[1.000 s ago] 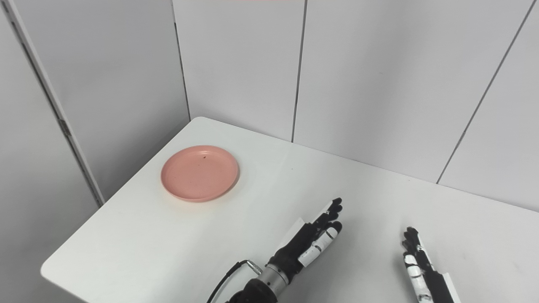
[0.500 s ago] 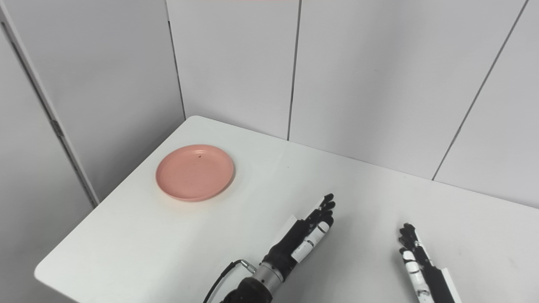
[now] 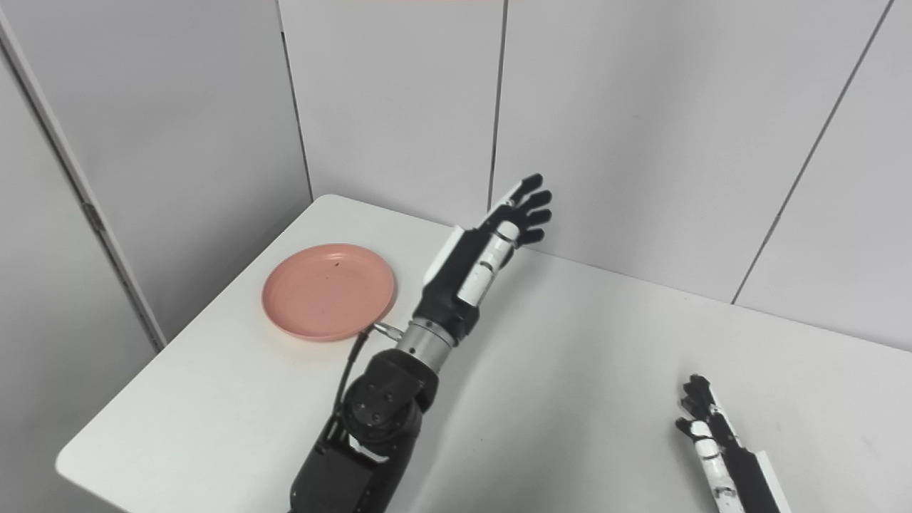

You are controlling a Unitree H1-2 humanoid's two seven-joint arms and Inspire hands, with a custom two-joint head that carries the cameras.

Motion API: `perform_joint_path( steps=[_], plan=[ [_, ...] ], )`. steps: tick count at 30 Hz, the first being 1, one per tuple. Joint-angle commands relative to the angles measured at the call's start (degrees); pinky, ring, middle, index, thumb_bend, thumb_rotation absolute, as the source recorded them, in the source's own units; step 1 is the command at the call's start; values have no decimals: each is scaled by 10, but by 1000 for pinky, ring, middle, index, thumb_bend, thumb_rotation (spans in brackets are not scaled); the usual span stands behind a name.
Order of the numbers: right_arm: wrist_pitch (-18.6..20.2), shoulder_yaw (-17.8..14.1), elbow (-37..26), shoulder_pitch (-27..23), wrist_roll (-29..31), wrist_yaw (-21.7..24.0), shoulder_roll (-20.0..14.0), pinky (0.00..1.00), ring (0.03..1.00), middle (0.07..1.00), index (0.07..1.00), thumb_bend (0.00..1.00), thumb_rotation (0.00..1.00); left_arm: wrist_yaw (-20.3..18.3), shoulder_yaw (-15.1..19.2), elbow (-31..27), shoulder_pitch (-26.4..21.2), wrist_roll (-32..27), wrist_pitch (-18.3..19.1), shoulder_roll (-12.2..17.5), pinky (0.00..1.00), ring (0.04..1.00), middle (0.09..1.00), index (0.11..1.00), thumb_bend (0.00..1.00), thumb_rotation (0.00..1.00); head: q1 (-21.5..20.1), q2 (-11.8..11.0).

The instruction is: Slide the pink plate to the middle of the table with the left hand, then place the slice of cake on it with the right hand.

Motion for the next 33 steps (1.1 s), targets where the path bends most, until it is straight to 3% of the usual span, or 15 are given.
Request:
perform_joint_path(
  steps=[1,6,11,14,19,28,33],
  plan=[
    [9,-2,21,18,-8,2,-9,1000,957,964,971,127,1000,2,14,-45,-16,-12,8,10,894,891,909,900,438,1000,3,2],
    [16,-1,15,18,-6,7,-15,1000,966,970,977,114,1000,21,59,-117,-22,-23,38,23,861,869,880,869,433,1000,9,6],
    [22,-5,13,18,3,10,-16,1000,969,971,976,102,1000,42,110,-158,-25,-33,34,47,853,885,894,884,429,1000,14,11],
    [15,-7,19,17,8,12,-16,1000,966,970,976,97,1000,58,137,-168,-25,-21,37,66,898,916,922,911,423,1000,17,11],
    [19,-12,20,15,19,18,-17,1000,965,972,978,86,1000,87,189,-161,-20,-23,21,99,882,900,915,901,421,1000,24,14],
    [27,-14,19,14,15,21,-18,1000,975,975,979,120,1000,128,237,-139,-17,-24,9,116,916,928,941,936,406,1000,27,16],
    [28,-14,11,17,13,19,-17,1000,970,973,976,116,1000,150,268,-102,-17,-30,-17,126,924,935,949,950,410,1000,28,18]
  ],
)
